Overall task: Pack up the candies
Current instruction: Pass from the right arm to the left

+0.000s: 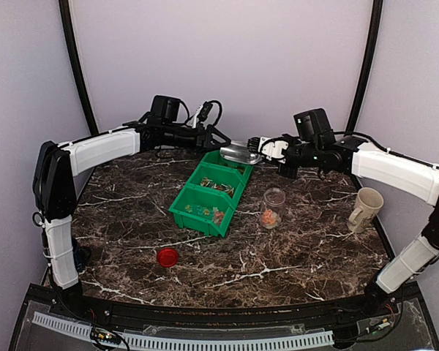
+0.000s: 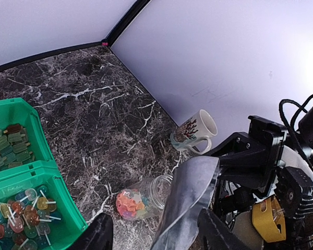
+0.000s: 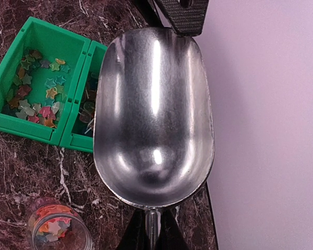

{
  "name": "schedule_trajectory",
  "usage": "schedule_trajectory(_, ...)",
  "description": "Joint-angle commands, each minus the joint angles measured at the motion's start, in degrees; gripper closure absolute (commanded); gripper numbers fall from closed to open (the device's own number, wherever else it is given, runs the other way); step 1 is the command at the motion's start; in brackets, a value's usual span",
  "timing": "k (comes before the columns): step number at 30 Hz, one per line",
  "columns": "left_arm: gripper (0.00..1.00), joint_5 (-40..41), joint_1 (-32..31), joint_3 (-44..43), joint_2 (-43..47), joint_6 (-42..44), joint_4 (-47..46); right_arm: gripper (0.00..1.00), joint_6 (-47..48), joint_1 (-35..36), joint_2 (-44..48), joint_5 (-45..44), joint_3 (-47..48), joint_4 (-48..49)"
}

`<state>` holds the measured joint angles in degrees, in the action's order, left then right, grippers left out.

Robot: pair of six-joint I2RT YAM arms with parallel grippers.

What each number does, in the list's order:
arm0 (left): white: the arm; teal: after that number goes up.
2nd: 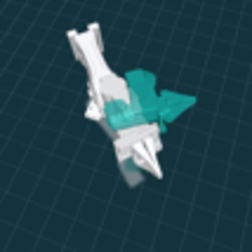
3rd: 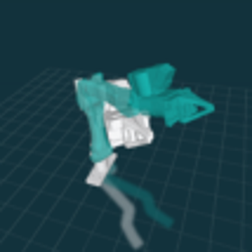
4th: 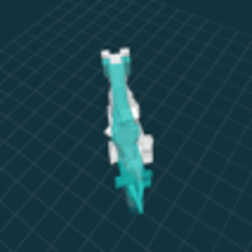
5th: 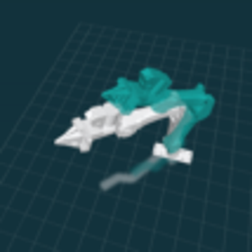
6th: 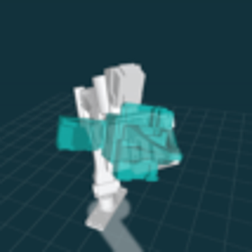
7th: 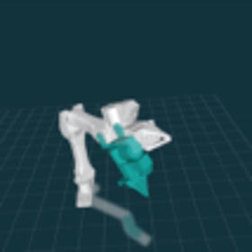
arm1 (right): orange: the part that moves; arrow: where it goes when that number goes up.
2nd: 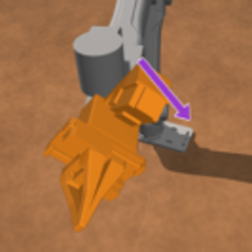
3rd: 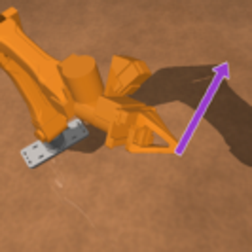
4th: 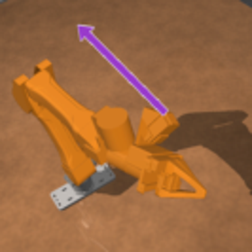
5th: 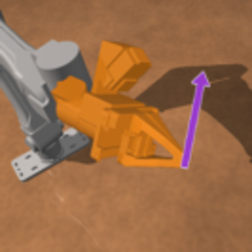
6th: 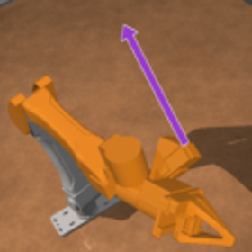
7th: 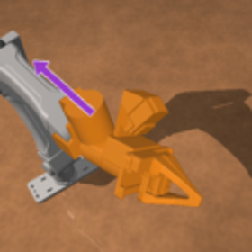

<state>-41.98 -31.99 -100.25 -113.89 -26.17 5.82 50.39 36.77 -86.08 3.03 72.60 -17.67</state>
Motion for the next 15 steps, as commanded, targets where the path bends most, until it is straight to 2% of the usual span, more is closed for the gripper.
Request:
schedule_trajectory(1,0.42,-2.97,0.27,0.74,-0.20,-0.41,-2.01,1.00,-0.99,0.47,0.92,2.26,0.44,4.78)
schedule_trajectory(6,0.46,-4.08,0.27,2.01,-0.20,-0.55,-2.24,1.00,-2.33,0.71,1.87,3.57,-0.59,7.31)
schedule_trajectory(9,0.53,-4.22,0.27,2.30,-0.17,-0.80,-2.68,1.00,-2.71,1.11,2.32,4.81,-1.46,9.19)
schedule_trajectory(12,0.68,-4.34,0.26,2.29,-0.11,-1.02,-2.97,1.00,-2.26,1.62,2.03,4.69,-1.49,9.26)
schedule_trajectory(15,0.90,-4.65,0.28,2.46,-0.11,-1.24,-3.25,1.00,-2.10,1.64,2.38,4.41,-2.25,10.17)
